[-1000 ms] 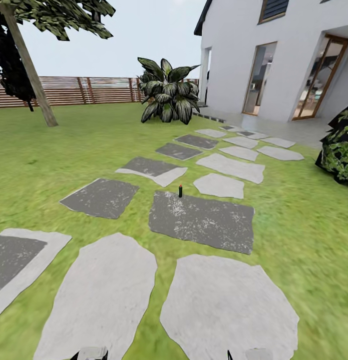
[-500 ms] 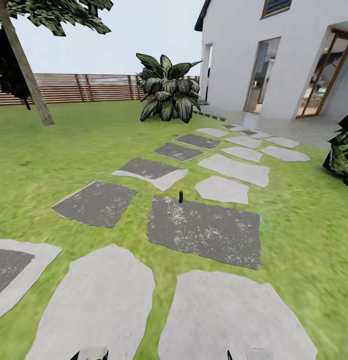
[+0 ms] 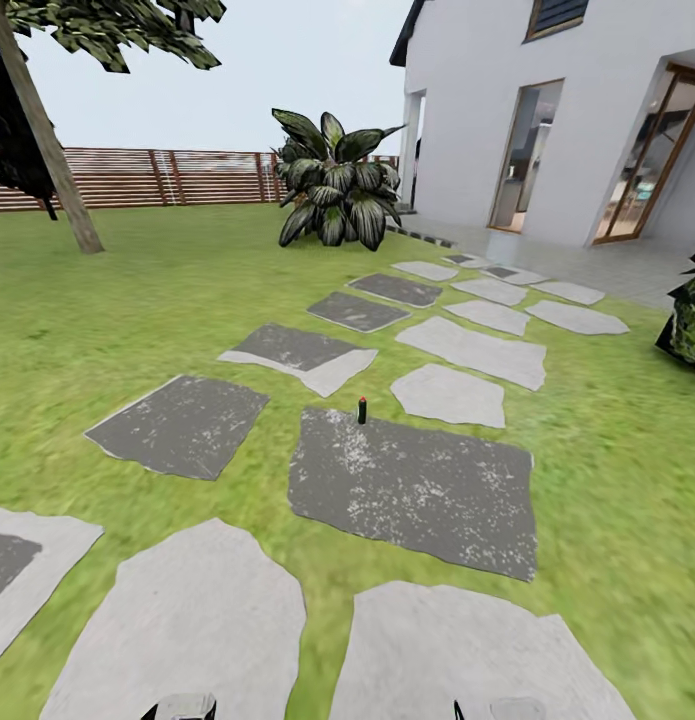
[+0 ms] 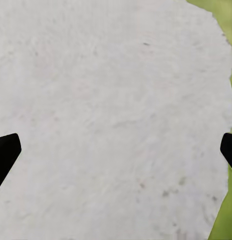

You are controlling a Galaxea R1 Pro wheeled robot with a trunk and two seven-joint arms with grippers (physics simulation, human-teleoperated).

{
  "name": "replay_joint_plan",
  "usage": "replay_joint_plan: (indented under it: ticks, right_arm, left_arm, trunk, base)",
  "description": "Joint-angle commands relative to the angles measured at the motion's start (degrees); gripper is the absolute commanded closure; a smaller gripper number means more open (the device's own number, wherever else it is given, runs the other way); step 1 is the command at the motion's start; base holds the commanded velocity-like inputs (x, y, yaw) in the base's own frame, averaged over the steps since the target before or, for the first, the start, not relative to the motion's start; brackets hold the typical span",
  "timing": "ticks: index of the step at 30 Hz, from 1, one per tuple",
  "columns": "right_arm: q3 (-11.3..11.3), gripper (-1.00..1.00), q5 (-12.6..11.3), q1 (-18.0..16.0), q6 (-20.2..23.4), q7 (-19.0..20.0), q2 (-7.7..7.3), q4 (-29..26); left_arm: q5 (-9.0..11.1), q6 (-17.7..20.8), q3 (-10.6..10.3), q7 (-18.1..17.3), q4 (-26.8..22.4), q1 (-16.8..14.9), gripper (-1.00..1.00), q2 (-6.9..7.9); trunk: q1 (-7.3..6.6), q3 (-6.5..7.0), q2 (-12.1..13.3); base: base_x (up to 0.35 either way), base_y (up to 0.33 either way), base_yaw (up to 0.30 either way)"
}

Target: Pick up the pesticide atomizer in the garden and spray insectifuge to fully cover both potted plants in the garden.

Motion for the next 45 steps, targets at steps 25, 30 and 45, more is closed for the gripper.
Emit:
replay_joint_plan:
  ticks: [25,30,45]
  right_arm:
    - [0.02,-1.0,0.52,-0.03,-0.16,-0.25,-0.18,0.04]
    - [0.02,-1.0,0.52,-0.03,-0.16,-0.29,-0.18,0.04]
    - [0.02,-1.0,0.48,-0.03,-0.16,-0.29,-0.09,0.04]
  left_arm:
    - [-0.46,-0.2,0.33,0.01,0.05,-0.03,-1.0,-0.11]
    - [-0.46,-0.2,0.32,0.01,0.05,-0.03,-1.0,-0.1]
    - [-0.46,-0.2,0.34,0.01,0.05,-0.03,-1.0,-0.11]
  trunk:
    - [0.02,-0.05,-0.02]
    - [0.02,-0.05,-0.02]
    - [0.02,-0.05,-0.02]
  base:
    - [0.304,-0.122,0.0]
    - [0.283,-0.167,0.0]
    - [0.283,-0.167,0.0]
